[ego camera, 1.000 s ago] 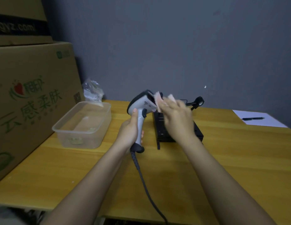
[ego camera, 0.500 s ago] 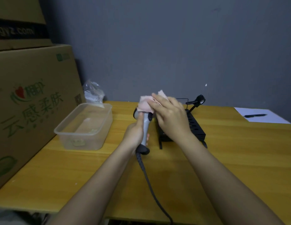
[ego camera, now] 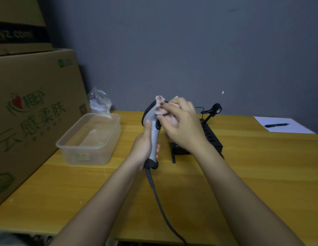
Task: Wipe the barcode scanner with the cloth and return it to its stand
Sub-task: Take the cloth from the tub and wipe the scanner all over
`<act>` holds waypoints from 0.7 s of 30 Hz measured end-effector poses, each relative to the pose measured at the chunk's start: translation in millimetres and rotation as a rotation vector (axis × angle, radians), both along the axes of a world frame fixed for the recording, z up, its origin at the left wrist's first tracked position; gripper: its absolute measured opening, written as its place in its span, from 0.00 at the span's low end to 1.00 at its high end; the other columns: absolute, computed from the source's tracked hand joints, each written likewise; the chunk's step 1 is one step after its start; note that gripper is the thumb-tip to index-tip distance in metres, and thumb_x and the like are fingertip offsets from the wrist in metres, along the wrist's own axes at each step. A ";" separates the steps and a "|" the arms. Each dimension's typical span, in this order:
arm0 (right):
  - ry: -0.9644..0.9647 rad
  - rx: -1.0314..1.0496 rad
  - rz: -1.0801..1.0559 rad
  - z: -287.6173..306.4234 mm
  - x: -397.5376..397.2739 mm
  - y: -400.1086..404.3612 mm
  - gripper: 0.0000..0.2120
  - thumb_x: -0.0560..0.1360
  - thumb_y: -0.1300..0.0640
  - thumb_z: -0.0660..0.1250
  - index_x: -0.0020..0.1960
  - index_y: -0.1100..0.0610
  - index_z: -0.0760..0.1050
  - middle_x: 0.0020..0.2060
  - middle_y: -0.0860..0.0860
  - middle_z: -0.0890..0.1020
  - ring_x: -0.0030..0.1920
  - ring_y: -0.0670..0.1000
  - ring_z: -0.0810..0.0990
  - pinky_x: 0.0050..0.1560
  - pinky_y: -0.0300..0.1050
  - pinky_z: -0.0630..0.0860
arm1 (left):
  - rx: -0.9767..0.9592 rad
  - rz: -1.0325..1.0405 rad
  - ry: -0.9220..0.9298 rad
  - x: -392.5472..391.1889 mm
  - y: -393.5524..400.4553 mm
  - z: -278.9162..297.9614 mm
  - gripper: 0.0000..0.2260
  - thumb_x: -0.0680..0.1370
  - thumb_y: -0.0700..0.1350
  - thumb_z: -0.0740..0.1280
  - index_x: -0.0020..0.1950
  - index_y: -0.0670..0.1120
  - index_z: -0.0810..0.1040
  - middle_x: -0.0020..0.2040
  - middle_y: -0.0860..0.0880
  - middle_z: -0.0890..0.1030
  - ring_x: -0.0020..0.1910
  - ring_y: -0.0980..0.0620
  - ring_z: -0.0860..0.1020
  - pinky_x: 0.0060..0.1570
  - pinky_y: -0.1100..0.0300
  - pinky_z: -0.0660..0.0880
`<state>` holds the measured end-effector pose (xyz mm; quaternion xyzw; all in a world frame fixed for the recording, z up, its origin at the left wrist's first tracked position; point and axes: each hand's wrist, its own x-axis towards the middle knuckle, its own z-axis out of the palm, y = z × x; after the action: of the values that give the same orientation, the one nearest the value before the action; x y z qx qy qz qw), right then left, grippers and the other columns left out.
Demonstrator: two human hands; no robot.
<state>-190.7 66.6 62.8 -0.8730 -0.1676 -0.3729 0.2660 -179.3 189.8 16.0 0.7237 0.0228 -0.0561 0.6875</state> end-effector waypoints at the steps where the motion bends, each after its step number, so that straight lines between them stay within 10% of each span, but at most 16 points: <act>1: -0.001 -0.036 0.017 -3.9 2.2 -1.5 0.10 0.76 0.56 0.66 0.56 0.55 0.81 0.52 0.53 0.78 0.51 0.55 0.73 0.46 0.43 0.68 | 0.014 -0.003 -0.013 -1.1 0.5 -0.5 0.29 0.78 0.67 0.47 0.49 0.46 0.76 0.30 0.46 0.74 0.25 0.50 0.72 0.27 0.59 0.71; 12: -0.113 -0.484 -0.367 -7.5 7.5 -13.9 0.12 0.66 0.64 0.73 0.49 0.58 0.81 0.41 0.59 0.79 0.39 0.61 0.76 0.33 0.48 0.71 | 0.081 -0.007 -0.060 -6.1 7.6 3.8 0.24 0.79 0.66 0.48 0.47 0.50 0.75 0.30 0.46 0.74 0.25 0.50 0.72 0.25 0.60 0.71; 21: 0.125 -0.300 -0.336 17.4 2.4 -5.7 0.14 0.78 0.57 0.59 0.59 0.54 0.79 0.49 0.55 0.76 0.52 0.59 0.72 0.41 0.46 0.63 | 0.189 0.126 -0.291 -3.6 6.1 3.8 0.32 0.79 0.65 0.48 0.47 0.38 0.76 0.30 0.45 0.77 0.28 0.50 0.76 0.36 0.52 0.75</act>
<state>-188.3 60.9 80.2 -0.9398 -0.0564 -0.3279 0.0774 -182.9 195.8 19.8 0.7828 -0.0264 0.0947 0.6145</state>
